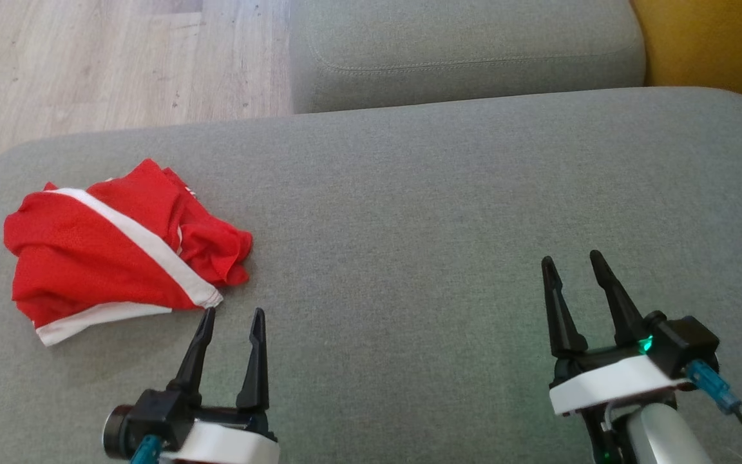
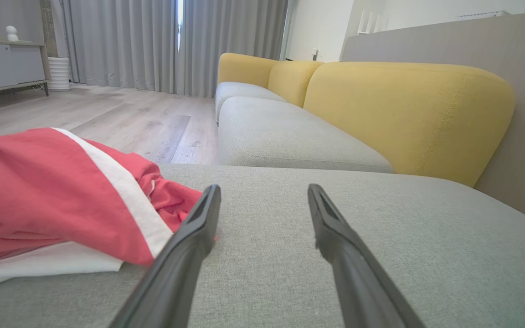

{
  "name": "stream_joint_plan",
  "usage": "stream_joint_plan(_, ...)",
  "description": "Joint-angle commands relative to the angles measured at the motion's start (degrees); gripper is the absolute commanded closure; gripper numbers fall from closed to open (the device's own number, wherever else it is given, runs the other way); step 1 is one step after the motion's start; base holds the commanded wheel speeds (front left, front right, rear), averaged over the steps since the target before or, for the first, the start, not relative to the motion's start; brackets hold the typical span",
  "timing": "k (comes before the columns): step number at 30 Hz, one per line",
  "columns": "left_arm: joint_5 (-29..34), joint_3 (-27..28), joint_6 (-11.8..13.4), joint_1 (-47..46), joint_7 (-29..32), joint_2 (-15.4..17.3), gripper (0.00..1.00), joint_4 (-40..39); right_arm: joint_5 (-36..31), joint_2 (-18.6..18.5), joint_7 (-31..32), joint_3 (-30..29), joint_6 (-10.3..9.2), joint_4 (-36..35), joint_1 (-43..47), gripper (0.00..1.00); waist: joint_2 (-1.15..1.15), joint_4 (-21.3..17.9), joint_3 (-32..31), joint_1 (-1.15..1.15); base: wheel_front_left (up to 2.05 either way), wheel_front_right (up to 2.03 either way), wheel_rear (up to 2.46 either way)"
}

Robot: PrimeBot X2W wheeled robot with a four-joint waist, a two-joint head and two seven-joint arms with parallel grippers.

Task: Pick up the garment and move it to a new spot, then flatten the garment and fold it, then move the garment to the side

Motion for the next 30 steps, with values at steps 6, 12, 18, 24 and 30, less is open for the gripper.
stream_joint_plan(6,0.60,2.70,-0.41,-2.96,-0.62,-0.33,0.00,-1.63,0.59,-0.42,-0.78,1.12,-0.04,-1.56,-1.48,0.00,0.00,0.16,0.00,0.00,0.00,0.00,0.00)
stream_joint_plan(12,0.03,2.80,-0.45,-2.89,-0.62,-0.37,0.00,-1.89,1.03,-0.42,-0.78,1.02,-0.04,-1.40,-1.53,0.00,0.00,0.36,-0.14,0.00,0.00,0.00,0.00)
stream_joint_plan(18,-0.59,3.54,0.33,-3.12,-0.62,-0.38,0.00,-2.86,1.57,-0.42,-0.78,2.00,-0.04,-1.52,-1.06,0.00,0.00,1.77,-0.36,0.00,0.00,0.00,0.00)
stream_joint_plan(24,-0.12,4.97,0.55,-3.03,-0.62,-0.38,0.00,-2.94,2.17,-0.42,-0.78,4.15,-0.04,-1.80,-0.23,0.00,0.00,5.97,-1.04,0.00,0.00,0.00,0.00)
stream_joint_plan(30,0.63,6.50,0.51,-2.03,-0.62,-0.39,0.00,-2.91,3.19,-0.42,-0.78,6.85,-0.04,-1.77,0.35,0.00,0.00,11.06,-2.09,0.00,0.00,0.00,0.00)
